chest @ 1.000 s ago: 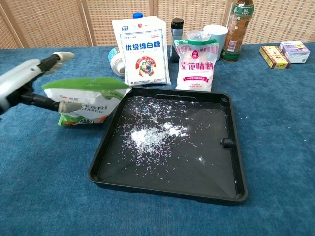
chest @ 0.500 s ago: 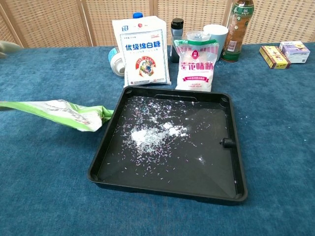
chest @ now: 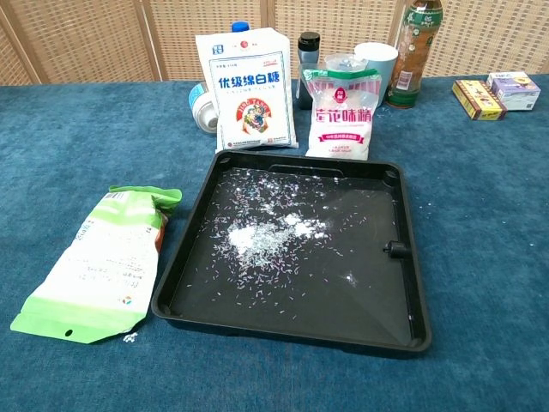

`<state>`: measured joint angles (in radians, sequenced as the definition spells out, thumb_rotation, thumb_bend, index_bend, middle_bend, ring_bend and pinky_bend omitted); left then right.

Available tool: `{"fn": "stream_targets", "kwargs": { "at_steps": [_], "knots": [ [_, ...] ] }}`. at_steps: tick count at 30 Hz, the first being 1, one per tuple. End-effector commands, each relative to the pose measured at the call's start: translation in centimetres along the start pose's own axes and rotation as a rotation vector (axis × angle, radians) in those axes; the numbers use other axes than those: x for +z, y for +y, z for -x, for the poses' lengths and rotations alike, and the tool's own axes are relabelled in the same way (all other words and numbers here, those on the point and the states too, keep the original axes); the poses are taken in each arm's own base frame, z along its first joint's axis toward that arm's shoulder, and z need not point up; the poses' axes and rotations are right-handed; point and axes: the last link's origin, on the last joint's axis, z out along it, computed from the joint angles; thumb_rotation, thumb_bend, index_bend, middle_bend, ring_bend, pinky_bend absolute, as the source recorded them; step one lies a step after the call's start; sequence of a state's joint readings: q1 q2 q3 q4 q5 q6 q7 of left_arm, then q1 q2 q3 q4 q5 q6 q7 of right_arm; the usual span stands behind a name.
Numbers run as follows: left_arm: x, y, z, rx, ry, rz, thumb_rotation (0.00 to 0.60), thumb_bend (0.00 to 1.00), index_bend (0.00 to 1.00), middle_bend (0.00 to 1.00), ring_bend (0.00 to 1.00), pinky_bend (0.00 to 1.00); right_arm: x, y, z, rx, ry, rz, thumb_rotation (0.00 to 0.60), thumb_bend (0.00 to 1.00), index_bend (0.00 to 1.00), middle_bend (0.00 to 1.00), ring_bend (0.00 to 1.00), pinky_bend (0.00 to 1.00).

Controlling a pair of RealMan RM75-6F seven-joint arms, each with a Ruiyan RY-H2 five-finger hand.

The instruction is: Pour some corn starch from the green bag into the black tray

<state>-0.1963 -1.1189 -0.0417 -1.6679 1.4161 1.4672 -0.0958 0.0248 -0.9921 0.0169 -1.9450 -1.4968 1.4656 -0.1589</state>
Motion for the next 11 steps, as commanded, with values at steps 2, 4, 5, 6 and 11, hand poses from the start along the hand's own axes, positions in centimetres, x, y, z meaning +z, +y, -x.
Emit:
{"fn": "stream_targets", "kwargs": {
  "at_steps": [2, 4, 5, 6, 11],
  "knots": [
    [-1.3, -1.2, -0.1, 0.061, 0.026, -0.046, 0.572, 0.0, 0.01, 0.0, 0.0, 0.0, 0.0, 0.1, -0.1, -0.003, 0.01, 0.004, 0.27, 0.0, 0.04, 0.06, 0.04, 0.05],
    [-1.9, -1.6, 0.1, 0.081, 0.035, -0.065, 0.574, 0.0, 0.01, 0.0, 0.0, 0.0, 0.1, 0.2, -0.3, -0.014, 0.023, 0.007, 0.273, 0.0, 0.04, 0.06, 0.04, 0.05],
    [-2.2, -1.8, 0.1, 0.093, 0.039, -0.077, 0.578, 0.0, 0.01, 0.0, 0.0, 0.0, 0.1, 0.3, -0.3, -0.022, 0.032, 0.01, 0.273, 0.0, 0.04, 0.06, 0.04, 0.05],
    [-2.4, -1.9, 0.2, 0.102, 0.043, -0.089, 0.58, 0.0, 0.01, 0.0, 0.0, 0.0, 0.1, 0.3, -0.4, -0.024, 0.04, 0.012, 0.274, 0.0, 0.04, 0.06, 0.04, 0.05],
    [-2.8, -2.3, 0.5, 0.097, 0.038, -0.118, 0.576, 0.0, 0.01, 0.0, 0.0, 0.0, 0.3, 0.1, -0.8, -0.042, 0.12, 0.007, 0.334, 0.0, 0.04, 0.06, 0.04, 0.05]
  ]
}}
